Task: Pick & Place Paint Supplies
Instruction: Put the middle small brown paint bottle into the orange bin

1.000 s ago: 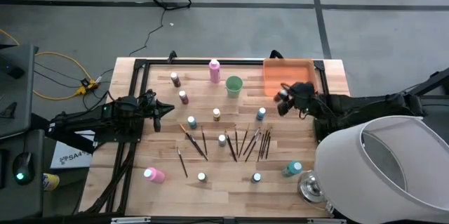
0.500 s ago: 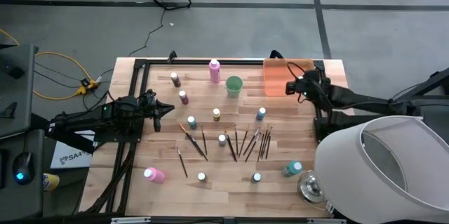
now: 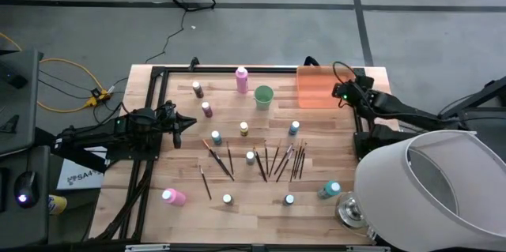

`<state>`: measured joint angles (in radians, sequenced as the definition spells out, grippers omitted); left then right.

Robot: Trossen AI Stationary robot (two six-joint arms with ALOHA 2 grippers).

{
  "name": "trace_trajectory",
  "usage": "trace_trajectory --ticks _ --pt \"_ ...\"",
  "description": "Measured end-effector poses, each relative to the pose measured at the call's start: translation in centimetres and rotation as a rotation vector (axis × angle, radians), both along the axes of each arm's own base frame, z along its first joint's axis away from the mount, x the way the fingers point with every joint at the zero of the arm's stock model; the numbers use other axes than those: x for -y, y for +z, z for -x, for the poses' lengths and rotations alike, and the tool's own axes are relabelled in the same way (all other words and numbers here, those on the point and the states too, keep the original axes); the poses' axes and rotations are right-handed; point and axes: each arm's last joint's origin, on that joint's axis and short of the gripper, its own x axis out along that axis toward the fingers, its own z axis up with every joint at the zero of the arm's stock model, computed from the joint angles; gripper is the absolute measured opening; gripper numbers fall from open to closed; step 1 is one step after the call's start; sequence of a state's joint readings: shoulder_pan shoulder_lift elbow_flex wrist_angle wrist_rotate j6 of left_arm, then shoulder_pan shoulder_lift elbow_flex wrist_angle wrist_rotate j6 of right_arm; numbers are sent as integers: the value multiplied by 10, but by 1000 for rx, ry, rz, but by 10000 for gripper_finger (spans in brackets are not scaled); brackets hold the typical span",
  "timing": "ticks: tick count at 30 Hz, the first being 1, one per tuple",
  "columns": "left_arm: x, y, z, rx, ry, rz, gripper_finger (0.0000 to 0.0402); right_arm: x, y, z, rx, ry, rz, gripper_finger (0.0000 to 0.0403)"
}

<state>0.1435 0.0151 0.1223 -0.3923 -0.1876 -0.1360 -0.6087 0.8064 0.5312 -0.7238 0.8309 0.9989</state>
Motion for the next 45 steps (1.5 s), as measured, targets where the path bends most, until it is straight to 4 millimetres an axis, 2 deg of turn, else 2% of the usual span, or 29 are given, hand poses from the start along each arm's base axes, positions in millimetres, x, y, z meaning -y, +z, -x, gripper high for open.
trace_trajectory --ticks 5,12,20,25,36,40,45 --pt "0 0 0 0 0 0 22 15 0 2 15 -103 44 138" --pt "0 0 0 0 0 0 22 42 -11 -9 59 -176 67 118" --pt "0 0 0 0 0 0 22 73 -24 -15 124 -241 89 143" --pt "0 0 0 0 0 0 22 85 -33 -15 140 -273 84 130" --pt "0 0 0 0 0 0 22 88 -40 -15 149 -310 71 81" --pt "0 0 0 0 0 0 22 85 -39 -17 157 -259 36 83" --pt "0 0 0 0 0 0 22 74 -41 -20 33 -123 -56 106"
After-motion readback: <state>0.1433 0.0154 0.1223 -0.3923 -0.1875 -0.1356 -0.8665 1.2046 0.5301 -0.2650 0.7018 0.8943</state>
